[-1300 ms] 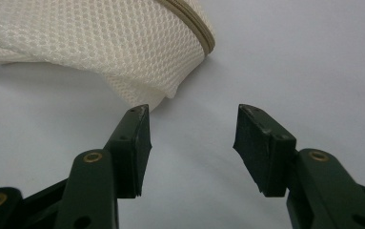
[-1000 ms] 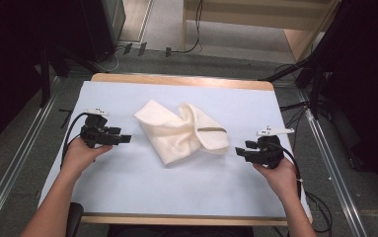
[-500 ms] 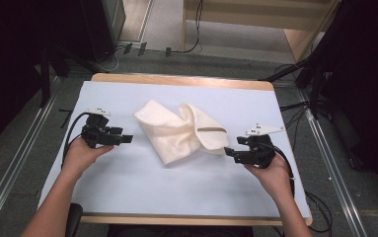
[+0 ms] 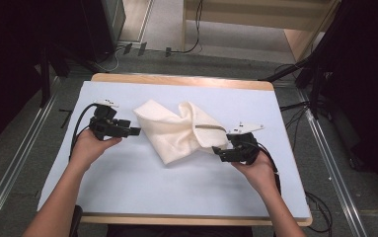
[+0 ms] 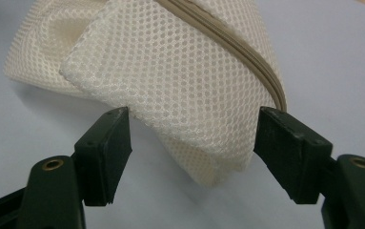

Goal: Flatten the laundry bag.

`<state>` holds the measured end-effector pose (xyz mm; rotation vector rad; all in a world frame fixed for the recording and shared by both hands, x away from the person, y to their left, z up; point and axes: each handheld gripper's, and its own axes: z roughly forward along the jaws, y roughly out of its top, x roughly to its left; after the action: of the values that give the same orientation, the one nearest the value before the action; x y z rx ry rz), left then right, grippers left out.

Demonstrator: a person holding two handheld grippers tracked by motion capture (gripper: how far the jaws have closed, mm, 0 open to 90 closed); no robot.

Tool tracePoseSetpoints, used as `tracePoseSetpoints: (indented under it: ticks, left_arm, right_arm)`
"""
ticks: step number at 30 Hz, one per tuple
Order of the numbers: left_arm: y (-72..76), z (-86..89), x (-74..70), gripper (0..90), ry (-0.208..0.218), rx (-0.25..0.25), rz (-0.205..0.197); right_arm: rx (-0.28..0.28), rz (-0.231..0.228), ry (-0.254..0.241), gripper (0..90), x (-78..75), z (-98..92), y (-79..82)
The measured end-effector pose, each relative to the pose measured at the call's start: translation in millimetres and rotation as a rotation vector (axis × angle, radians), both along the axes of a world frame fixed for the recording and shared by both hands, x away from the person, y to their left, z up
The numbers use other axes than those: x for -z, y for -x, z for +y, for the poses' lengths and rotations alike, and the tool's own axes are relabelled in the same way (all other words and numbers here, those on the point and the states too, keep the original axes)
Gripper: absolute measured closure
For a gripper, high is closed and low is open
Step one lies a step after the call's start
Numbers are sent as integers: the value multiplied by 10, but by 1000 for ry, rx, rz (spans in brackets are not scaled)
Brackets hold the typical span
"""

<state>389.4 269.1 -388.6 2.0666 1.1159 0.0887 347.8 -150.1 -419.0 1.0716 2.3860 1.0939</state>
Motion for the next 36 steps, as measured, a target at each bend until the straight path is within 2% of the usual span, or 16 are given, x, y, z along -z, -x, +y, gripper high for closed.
tracePoseSetpoints:
  ticks: [4,8,11,13,14,15,17,19,24,28,33,36]
  left_arm:
    - [-2,-3,3,367,-7,-8,4]
    - [22,58,-6,369,-2,-21,-7]
    - [26,97,-4,372,20,-42,-6]
    - [32,105,2,372,22,-43,-3]
    - [36,104,5,373,16,-41,-3]
    - [40,104,7,374,13,-39,-3]
    - [46,107,13,375,12,-40,-1]
    - [54,116,15,376,9,-42,1]
    - [86,122,-4,380,11,-46,-1]
    - [138,109,-68,392,22,-41,-8]
    - [159,44,-115,400,40,-23,-4]
    - [177,-33,-121,399,23,-1,-3]
  right_arm:
    - [-46,8,-16,282,2,95,5]
    - [-64,-6,17,256,-4,152,113]
    - [-27,-25,22,268,24,139,46]
    - [5,-18,9,369,53,128,-48]
    - [12,-22,8,472,66,125,-90]
    - [14,-14,5,624,68,120,-125]
    - [2,-13,-36,812,54,109,-161]
    - [-19,-2,-83,863,18,105,-151]
    - [-127,21,-109,872,-57,223,27]
    - [-206,10,-102,871,-79,389,213]
    - [-283,31,-85,873,-21,600,381]
    - [-321,55,-82,873,40,702,429]
